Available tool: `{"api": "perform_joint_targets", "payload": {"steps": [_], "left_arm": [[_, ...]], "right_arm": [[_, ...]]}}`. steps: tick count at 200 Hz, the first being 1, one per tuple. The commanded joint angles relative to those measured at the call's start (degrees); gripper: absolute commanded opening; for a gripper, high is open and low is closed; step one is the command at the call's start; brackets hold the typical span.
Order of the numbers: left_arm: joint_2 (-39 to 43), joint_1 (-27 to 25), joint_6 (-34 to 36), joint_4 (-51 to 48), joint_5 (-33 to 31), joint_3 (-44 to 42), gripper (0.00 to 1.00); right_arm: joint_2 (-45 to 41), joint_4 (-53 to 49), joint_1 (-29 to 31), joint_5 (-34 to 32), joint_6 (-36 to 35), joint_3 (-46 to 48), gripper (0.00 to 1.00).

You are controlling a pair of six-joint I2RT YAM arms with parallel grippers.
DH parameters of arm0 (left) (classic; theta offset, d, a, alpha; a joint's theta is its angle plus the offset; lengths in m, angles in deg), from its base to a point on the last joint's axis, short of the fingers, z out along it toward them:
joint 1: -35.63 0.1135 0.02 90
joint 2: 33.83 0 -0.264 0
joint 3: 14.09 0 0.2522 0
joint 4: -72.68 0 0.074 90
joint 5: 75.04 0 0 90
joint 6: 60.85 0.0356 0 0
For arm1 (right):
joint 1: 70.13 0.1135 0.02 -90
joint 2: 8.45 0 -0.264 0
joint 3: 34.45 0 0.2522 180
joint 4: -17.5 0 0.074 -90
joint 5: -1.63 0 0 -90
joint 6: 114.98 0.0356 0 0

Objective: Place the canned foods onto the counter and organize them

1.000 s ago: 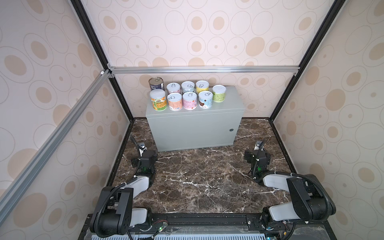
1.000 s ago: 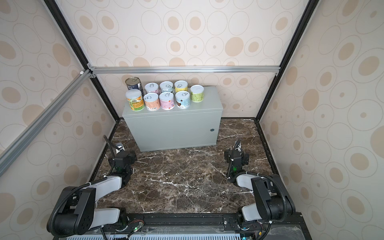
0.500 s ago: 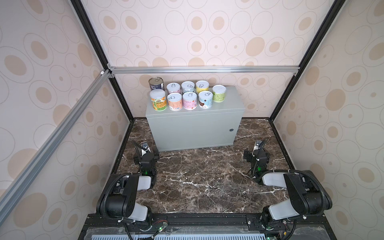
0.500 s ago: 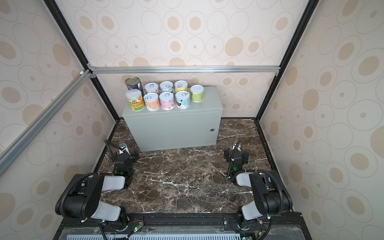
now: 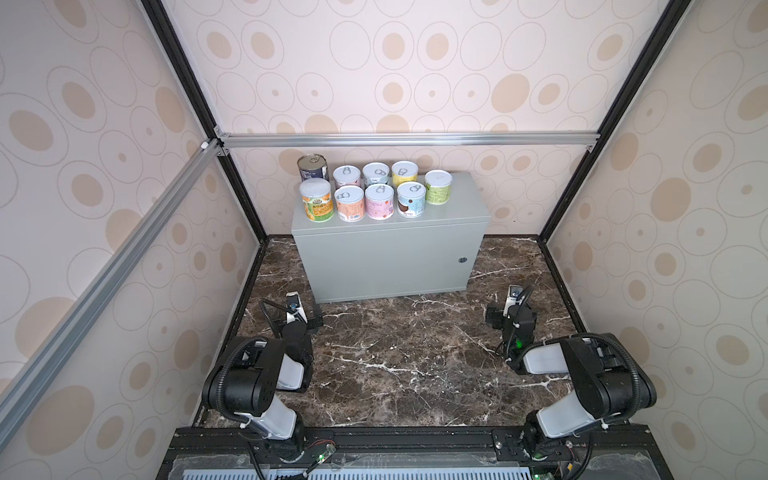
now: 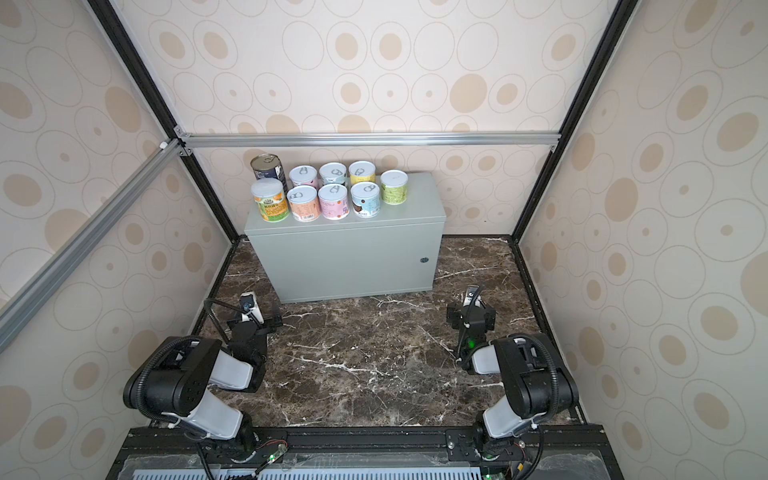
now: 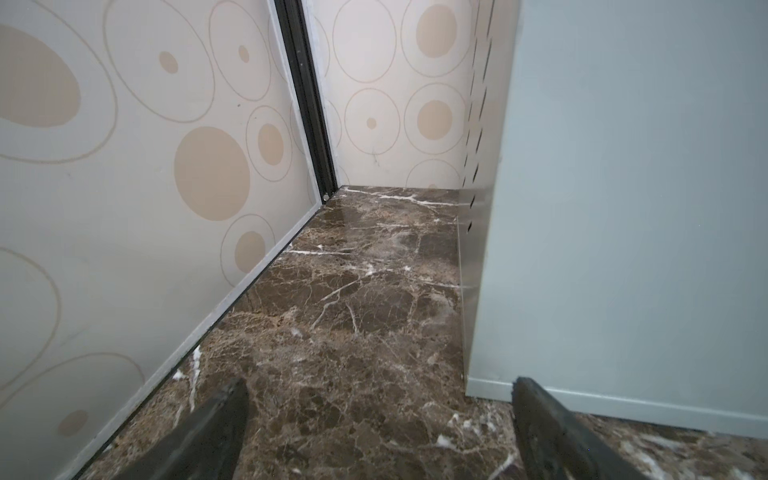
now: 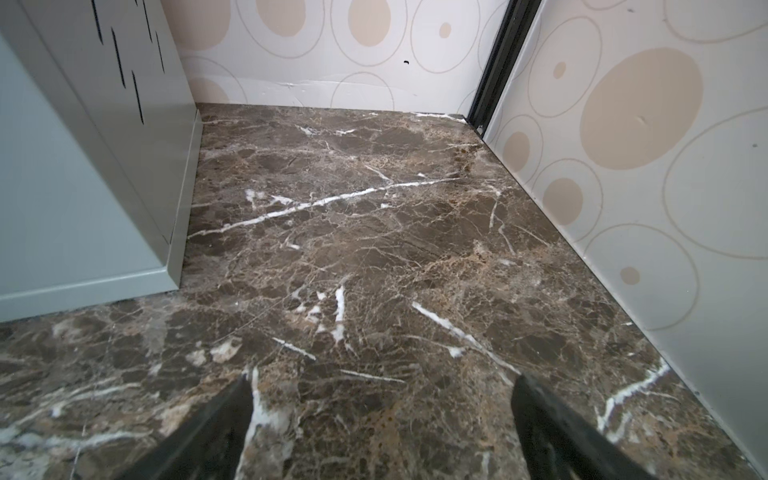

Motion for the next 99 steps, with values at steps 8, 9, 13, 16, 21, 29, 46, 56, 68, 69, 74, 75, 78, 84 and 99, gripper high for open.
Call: {"api": "perform_joint_targets", "payload": {"steps": [8,9,13,16,21,29,46,56,68,69,74,75,78,84,99], "left_arm": [[-0.3,0.1,1.1,2.7,0.6,1.3,0.98],[-0.3,0.1,1.0,2.7,0.6,1.3,0.98],[-0.1,0.1,0.9,2.1,0.7,1.4,0.98],[0.0,0.1,0.8,1.7,0.7,1.4,0.98],[0.0,0.1,0.9,1.9,0.7,1.3,0.98],[-0.2,0.1,1.1,2.6,0.7,1.2,0.98],[-0.2,0.1,1.0,2.5,0.7,1.3,0.98],[-0.1,0.1,0.9,2.2,0.7,1.3,0.98],[-0.1,0.1,1.0,2.3,0.7,1.3,0.98],[-0.1,0.0,1.0,2.3,0.7,1.3,0.98],[-0.1,0.1,1.0,2.3,0.7,1.3,0.98],[-0.1,0.1,1.0,2.3,0.7,1.3,0.98],[-0.1,0.1,1.0,2.3,0.7,1.3,0.98],[-0.1,0.1,0.9,2.3,0.7,1.3,0.98],[-0.1,0.1,1.0,2.3,0.7,1.3,0.98]], "right_arm": [[-0.2,-4.1,-1.2,1.1,0.9,-3.2,1.0],[-0.2,-3.9,-1.2,1.2,0.9,-3.2,1.0],[0.0,-3.4,-1.3,1.3,1.0,-3.1,1.0],[0.1,-3.4,-1.3,1.3,0.9,-3.1,1.0],[-0.1,-3.7,-1.4,1.4,1.0,-3.1,1.0],[-0.4,-4.5,-1.4,1.4,1.1,-3.4,1.0],[-0.4,-4.8,-1.4,1.5,1.1,-3.5,1.0],[-0.4,-4.8,-1.4,1.5,1.1,-3.5,1.0],[-0.5,-4.8,-1.5,1.5,1.2,-3.5,1.0],[-0.5,-4.8,-1.5,1.5,1.2,-3.5,1.0],[-0.6,-4.9,-1.5,1.6,1.2,-3.4,1.0],[-0.5,-4.9,-1.5,1.6,1.2,-3.5,1.0],[-0.6,-4.9,-1.5,1.5,1.2,-3.5,1.0],[-0.6,-4.9,-1.5,1.5,1.2,-3.5,1.0],[-0.5,-4.8,-1.5,1.5,1.2,-3.4,1.0]]}}
